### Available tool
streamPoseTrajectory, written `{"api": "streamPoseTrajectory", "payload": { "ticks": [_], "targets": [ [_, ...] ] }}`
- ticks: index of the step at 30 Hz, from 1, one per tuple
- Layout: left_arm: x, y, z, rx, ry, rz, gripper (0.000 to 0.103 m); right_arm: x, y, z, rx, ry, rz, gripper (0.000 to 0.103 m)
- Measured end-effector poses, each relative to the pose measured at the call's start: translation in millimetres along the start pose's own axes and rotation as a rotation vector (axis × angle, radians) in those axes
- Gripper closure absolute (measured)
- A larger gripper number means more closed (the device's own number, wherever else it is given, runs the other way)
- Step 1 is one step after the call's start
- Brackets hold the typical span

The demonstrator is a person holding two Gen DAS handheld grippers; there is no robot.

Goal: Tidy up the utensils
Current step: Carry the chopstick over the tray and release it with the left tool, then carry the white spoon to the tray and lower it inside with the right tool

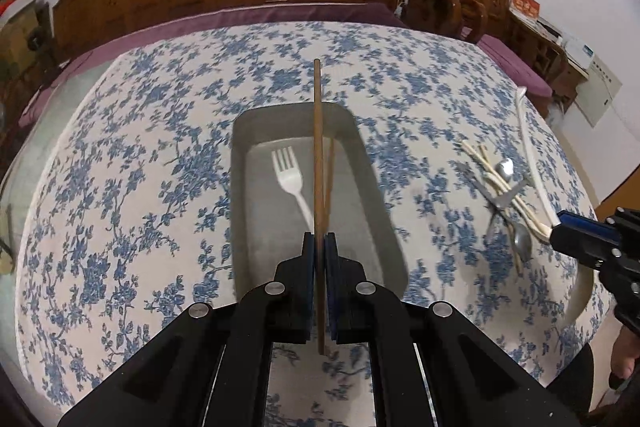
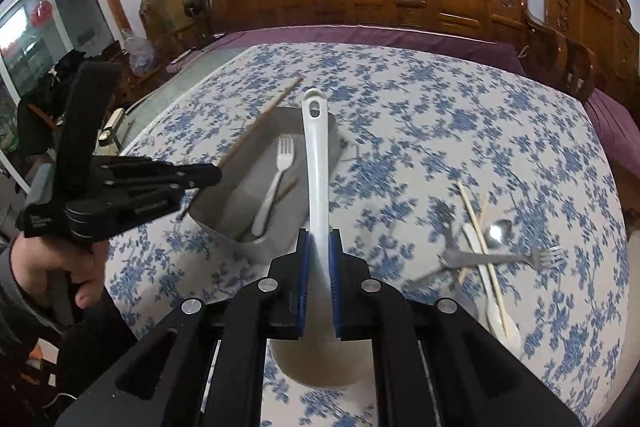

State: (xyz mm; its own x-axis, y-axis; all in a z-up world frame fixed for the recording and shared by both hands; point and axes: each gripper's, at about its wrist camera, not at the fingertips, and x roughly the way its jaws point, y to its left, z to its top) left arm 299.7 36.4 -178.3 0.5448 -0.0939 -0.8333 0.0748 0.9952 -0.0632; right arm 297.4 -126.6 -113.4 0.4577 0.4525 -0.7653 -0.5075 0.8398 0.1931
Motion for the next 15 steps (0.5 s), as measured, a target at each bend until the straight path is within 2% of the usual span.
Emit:
{"api": "streamPoseTrajectory", "payload": {
  "ticks": [12,15],
  "targets": [
    [28,17,-5,-0.007,0.046,-0.014,0.099,23,23,19,-0.021,0.019,0.006,0.092],
    [28,19,-7,-0.005,0.032,-0.02,0.099,28,24,22,-0.021,0.023,0.008,0.092]
  ]
}}
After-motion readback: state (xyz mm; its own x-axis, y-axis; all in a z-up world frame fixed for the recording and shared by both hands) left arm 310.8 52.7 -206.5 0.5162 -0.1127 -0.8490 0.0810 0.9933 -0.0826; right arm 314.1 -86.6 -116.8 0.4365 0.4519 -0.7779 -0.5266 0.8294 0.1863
